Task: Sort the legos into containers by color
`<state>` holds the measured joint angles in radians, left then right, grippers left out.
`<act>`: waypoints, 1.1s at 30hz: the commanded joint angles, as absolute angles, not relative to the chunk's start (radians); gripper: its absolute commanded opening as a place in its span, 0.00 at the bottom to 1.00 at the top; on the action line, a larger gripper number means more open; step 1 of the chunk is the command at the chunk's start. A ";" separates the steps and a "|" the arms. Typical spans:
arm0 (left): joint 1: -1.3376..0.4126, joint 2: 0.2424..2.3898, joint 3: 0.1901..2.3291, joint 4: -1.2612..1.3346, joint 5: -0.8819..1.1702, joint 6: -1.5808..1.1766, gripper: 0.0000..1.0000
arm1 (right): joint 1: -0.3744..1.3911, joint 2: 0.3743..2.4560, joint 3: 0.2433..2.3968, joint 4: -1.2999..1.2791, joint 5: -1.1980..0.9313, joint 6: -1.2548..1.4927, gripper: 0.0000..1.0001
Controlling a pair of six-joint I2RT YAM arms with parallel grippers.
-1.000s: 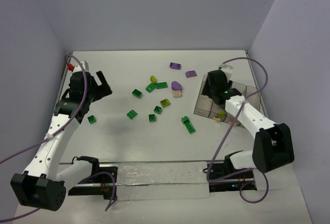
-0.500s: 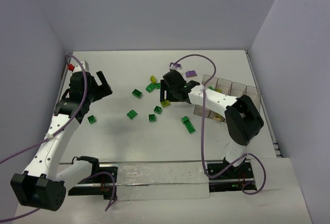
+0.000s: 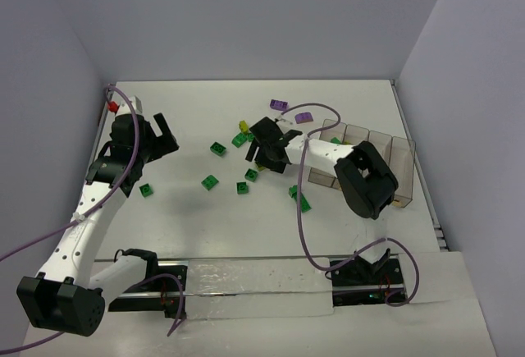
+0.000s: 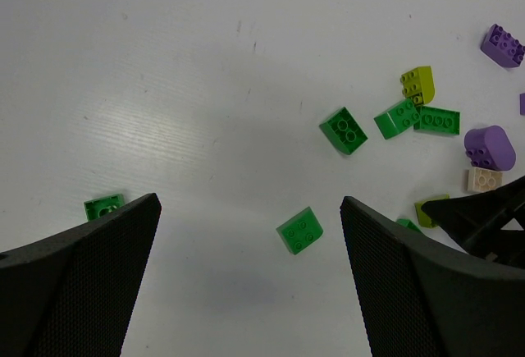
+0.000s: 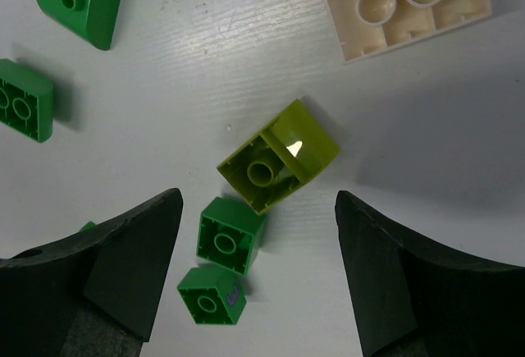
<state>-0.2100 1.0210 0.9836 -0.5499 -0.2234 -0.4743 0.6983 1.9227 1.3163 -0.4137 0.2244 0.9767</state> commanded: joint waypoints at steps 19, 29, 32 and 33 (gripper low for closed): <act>-0.215 0.991 1.008 -0.534 -0.230 -0.449 0.99 | 0.753 2.142 1.597 -0.535 0.392 0.855 0.49; -0.216 0.996 1.017 -0.534 -0.221 -0.451 0.99 | 0.723 1.939 1.591 -0.531 0.484 0.776 0.20; -0.215 1.000 1.020 -0.535 -0.218 -0.453 0.99 | 0.670 1.771 1.457 -0.462 0.531 0.750 0.22; -0.215 0.999 1.020 -0.535 -0.219 -0.453 0.99 | 0.652 1.739 1.406 -0.457 0.538 0.747 0.22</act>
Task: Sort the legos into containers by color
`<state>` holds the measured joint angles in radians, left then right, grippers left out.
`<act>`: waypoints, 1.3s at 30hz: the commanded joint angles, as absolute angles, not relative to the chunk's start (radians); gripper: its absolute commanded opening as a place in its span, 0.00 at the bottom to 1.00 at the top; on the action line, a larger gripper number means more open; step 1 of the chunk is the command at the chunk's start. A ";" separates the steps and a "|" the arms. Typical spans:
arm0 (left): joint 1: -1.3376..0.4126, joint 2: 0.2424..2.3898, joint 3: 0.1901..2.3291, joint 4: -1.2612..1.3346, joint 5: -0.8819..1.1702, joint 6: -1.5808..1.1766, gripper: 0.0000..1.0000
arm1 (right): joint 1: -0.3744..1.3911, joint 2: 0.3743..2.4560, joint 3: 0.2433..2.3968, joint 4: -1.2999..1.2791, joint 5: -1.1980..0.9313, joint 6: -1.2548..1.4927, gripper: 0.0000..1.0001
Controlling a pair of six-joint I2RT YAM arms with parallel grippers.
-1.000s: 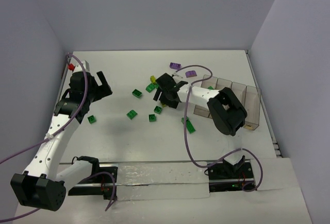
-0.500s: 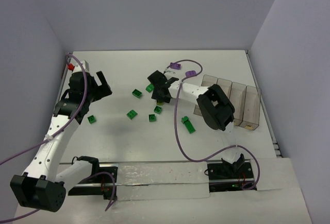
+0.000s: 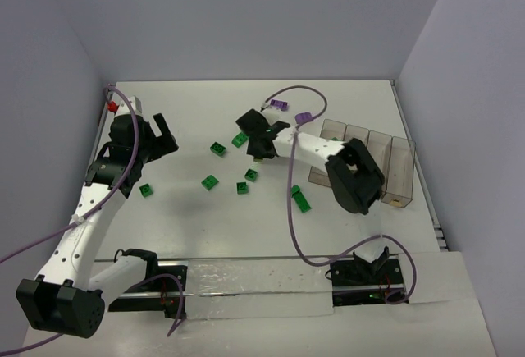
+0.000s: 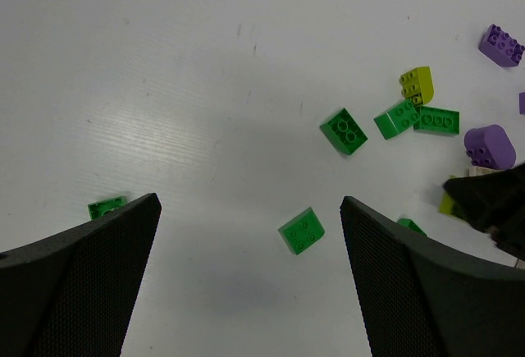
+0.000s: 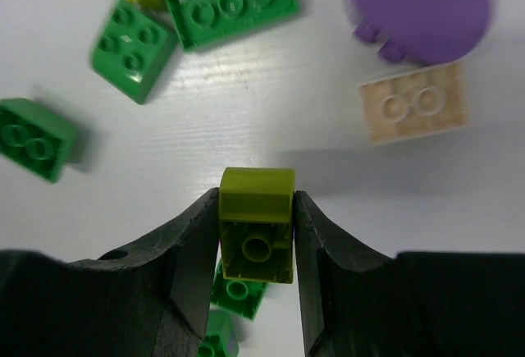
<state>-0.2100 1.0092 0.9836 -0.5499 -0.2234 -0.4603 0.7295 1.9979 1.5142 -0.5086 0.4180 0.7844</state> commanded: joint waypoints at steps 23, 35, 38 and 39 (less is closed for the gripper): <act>-0.218 1.014 1.039 -0.534 -0.206 -0.465 0.99 | 0.061 1.482 0.973 -0.319 0.483 0.666 0.39; -0.216 1.013 1.046 -0.540 -0.206 -0.472 0.99 | 0.199 1.309 0.937 -0.266 0.392 0.498 0.79; -0.217 1.016 1.043 -0.535 -0.204 -0.475 0.99 | 0.352 1.207 0.894 -0.236 0.281 0.362 0.78; -0.218 1.017 1.041 -0.532 -0.200 -0.477 0.99 | 0.391 1.201 0.891 -0.257 0.237 0.334 0.77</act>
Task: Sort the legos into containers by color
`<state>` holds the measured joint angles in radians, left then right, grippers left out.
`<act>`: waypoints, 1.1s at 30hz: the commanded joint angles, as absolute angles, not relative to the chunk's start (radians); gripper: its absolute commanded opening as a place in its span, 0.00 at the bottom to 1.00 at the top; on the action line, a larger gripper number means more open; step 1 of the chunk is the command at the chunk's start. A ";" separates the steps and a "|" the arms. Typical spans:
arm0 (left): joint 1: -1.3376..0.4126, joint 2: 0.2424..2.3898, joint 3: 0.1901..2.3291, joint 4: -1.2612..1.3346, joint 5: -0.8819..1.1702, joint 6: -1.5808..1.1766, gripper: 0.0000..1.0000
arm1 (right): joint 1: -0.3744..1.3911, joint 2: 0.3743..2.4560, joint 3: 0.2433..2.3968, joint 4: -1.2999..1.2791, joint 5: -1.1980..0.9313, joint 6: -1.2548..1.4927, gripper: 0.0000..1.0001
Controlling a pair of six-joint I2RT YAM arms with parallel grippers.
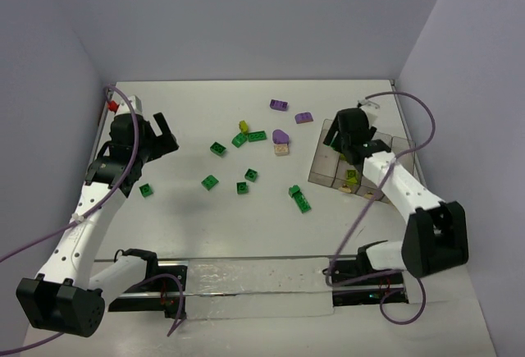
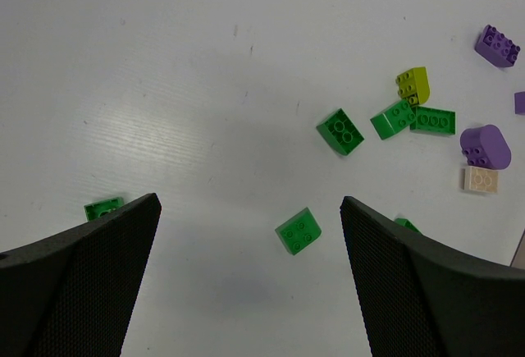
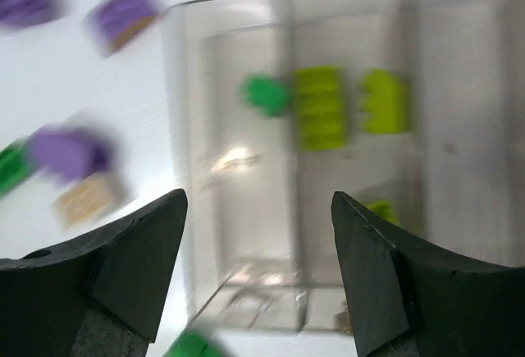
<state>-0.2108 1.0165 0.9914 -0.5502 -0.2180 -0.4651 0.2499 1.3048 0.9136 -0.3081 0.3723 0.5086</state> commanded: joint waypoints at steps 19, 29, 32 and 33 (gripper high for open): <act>-0.219 1.009 1.029 -0.529 -0.182 -0.492 0.99 | 0.657 1.287 0.676 -0.317 0.151 0.459 0.80; -0.219 1.002 1.032 -0.536 -0.188 -0.492 0.99 | 0.656 1.416 0.671 -0.290 0.106 0.512 0.81; -0.219 1.002 1.034 -0.537 -0.186 -0.494 0.99 | 0.663 1.410 0.667 -0.295 0.098 0.532 0.74; -0.221 1.000 1.034 -0.535 -0.186 -0.494 0.99 | 0.668 1.401 0.666 -0.297 0.098 0.540 0.69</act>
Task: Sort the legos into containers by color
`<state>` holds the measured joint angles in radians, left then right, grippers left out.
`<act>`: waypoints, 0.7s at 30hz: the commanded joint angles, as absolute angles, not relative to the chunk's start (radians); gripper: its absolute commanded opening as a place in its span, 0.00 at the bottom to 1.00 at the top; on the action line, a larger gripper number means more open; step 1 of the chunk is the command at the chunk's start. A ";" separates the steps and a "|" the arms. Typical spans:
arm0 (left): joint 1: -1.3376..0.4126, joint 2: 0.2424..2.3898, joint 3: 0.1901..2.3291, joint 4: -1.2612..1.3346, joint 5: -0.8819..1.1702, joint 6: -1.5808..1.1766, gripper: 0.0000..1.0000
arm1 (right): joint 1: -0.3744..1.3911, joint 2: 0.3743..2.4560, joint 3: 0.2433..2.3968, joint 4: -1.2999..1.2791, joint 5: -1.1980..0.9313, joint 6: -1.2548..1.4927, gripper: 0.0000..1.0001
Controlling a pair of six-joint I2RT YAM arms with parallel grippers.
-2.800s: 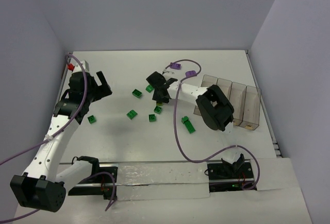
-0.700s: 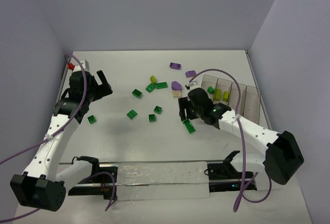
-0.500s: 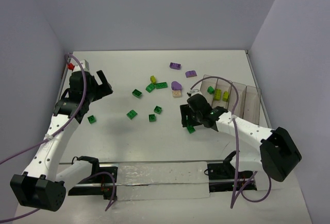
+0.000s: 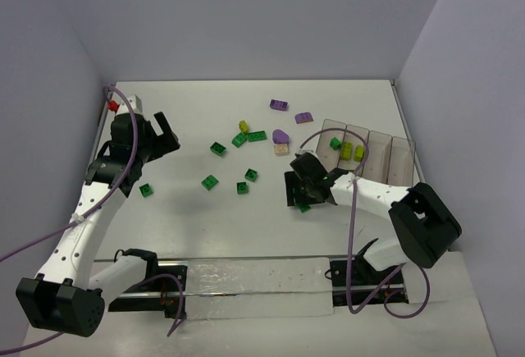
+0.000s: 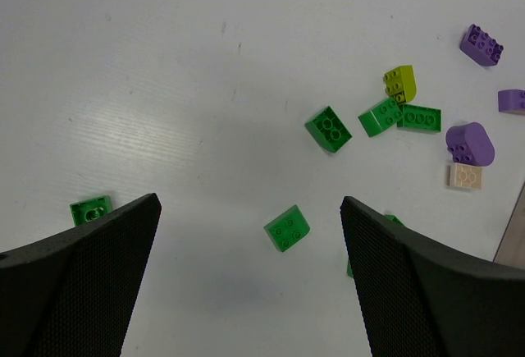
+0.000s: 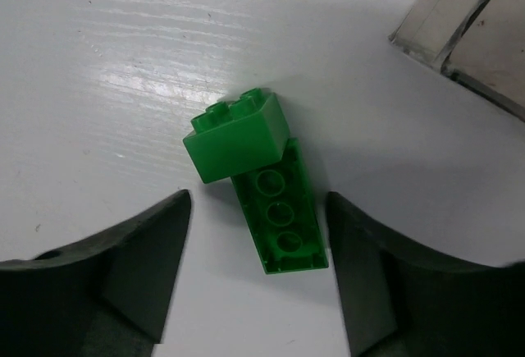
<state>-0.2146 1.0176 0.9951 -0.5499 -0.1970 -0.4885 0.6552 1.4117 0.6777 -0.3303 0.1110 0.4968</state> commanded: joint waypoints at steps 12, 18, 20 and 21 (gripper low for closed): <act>-0.219 0.994 1.037 -0.536 -0.172 -0.499 0.99 | 0.712 1.262 0.756 -0.479 0.233 0.533 0.20; -0.219 0.991 1.039 -0.538 -0.168 -0.498 0.99 | 0.650 1.181 0.876 -0.548 0.349 0.505 0.21; -0.219 0.992 1.041 -0.538 -0.165 -0.499 0.99 | 0.597 1.189 0.915 -0.542 0.363 0.497 0.21; -0.219 0.992 1.042 -0.538 -0.163 -0.499 0.99 | 0.561 1.199 0.930 -0.537 0.365 0.495 0.21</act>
